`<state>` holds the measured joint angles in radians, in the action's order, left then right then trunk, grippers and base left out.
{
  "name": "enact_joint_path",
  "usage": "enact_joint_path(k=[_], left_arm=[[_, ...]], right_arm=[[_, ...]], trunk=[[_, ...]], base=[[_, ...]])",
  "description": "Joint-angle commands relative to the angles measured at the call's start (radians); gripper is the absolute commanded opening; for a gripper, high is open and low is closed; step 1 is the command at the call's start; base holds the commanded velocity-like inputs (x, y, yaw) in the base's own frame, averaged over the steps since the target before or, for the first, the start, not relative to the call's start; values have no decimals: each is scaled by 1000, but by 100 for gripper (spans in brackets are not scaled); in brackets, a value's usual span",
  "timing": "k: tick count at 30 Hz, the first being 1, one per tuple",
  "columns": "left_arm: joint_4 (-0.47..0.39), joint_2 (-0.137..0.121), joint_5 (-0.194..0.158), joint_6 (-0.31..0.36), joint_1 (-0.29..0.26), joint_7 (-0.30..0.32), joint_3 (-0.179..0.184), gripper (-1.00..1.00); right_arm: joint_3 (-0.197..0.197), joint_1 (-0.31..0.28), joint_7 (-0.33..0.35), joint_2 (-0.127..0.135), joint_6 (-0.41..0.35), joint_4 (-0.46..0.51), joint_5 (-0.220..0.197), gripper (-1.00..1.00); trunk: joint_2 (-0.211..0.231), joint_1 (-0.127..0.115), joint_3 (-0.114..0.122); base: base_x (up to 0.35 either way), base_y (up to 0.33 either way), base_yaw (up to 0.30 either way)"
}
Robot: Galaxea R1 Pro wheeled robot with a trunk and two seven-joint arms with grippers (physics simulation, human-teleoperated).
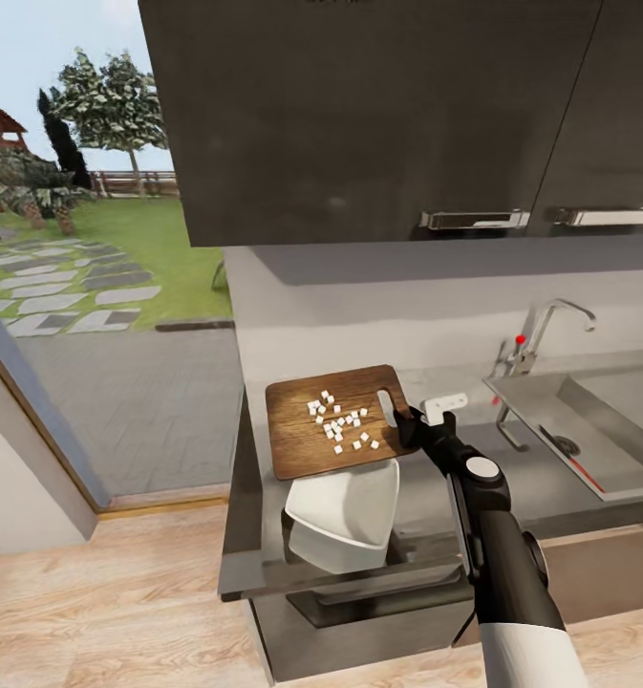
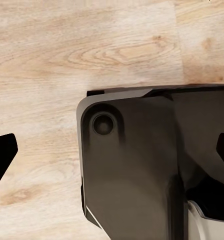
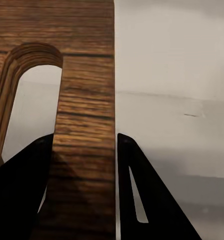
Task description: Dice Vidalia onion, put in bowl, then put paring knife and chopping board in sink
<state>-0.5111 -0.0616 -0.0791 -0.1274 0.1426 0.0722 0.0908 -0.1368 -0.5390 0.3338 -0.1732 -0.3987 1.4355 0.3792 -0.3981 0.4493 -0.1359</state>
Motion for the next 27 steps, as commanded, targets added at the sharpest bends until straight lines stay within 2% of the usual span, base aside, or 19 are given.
enact_joint_path(k=[1,12,15,21,27], left_arm=[[-1,-1,-8,-1,0,0,6,100],[-1,-1,-8,-1,0,0,6,100],[-1,-1,-8,-1,0,0,6,100],[-1,-1,-8,-1,0,0,6,100],[-1,-1,-8,-1,0,0,6,100]], right_arm=[[-3,-1,10,-1,-1,-1,10,-100],[-3,-1,10,-1,3,-7,10,-100],[-4,-1,9,-1,47,-25,10,-100],[-49,-1,10,-1,86,-43,10,-100],[-59,-1,9,-1,120,-59,10,-100]], trunk=[[-2,1,0],[-2,1,17],[-2,1,22],[-2,1,31],[-2,1,32]], base=[[0,0,0],[0,0,0],[0,0,0],[0,0,0],[0,0,0]])
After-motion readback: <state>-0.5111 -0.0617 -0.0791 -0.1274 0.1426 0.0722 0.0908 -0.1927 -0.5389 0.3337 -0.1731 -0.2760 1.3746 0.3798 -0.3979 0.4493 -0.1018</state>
